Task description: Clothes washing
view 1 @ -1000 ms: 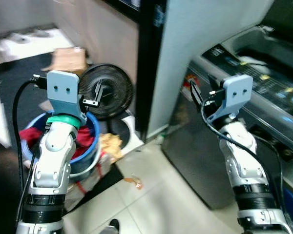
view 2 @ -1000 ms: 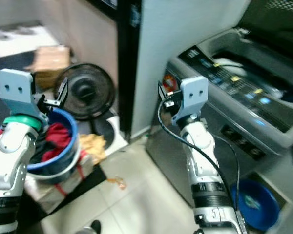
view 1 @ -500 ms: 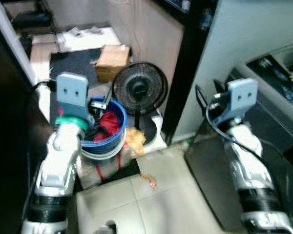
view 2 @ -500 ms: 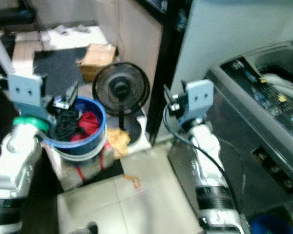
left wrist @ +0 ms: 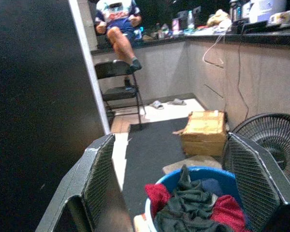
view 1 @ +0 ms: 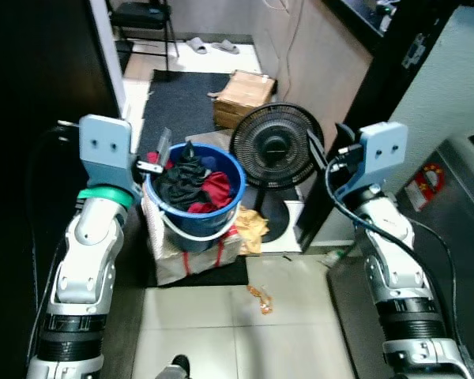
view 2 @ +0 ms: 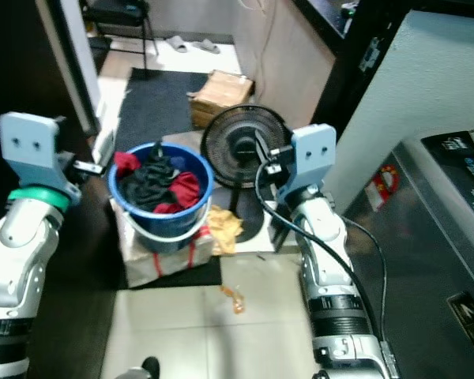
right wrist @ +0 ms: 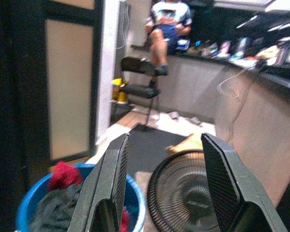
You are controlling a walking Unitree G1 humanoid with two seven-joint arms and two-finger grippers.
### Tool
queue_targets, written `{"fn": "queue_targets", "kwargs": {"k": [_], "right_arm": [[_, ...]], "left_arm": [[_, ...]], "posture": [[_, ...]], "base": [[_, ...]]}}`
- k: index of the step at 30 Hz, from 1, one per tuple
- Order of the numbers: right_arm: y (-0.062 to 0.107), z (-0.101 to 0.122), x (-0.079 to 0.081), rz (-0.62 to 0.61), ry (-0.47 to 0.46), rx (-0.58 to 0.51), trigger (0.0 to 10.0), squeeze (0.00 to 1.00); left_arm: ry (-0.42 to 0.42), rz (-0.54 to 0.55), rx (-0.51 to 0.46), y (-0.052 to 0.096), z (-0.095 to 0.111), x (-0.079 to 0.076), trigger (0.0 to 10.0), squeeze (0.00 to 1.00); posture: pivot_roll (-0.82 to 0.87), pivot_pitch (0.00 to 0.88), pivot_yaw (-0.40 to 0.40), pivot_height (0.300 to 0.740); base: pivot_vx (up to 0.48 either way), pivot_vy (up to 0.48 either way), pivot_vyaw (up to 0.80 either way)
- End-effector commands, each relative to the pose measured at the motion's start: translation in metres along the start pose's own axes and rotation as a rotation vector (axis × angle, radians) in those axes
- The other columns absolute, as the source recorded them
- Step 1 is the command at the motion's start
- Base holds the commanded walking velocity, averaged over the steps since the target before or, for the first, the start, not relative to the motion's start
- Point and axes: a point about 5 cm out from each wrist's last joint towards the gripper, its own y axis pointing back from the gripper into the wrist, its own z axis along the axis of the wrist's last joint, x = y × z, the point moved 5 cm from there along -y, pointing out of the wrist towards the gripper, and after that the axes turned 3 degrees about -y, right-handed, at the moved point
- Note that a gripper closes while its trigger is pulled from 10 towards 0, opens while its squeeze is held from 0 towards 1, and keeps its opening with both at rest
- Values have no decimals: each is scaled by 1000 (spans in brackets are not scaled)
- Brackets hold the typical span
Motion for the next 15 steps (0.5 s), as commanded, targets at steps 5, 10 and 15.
{"fn": "queue_targets", "kwargs": {"k": [5, 10, 15], "right_arm": [[1, -3, -6, -17, -13, 13, 10000, 0], [1, -5, -9, -35, -17, 23, 10000, 0], [2, -5, -13, -54, -23, 26, 10000, 0]], "left_arm": [[-1, -13, 20, -1, -6, -5, 10000, 0], [4, -8, 28, -2, -9, -6, 10000, 0], [13, -7, 42, -2, -14, -8, 10000, 0]], "posture": [[29, 0, -32, 740], [20, 0, -34, 740], [14, 0, -31, 740]], "base": [[0, 0, 693], [0, 0, 265], [253, 0, 0]]}}
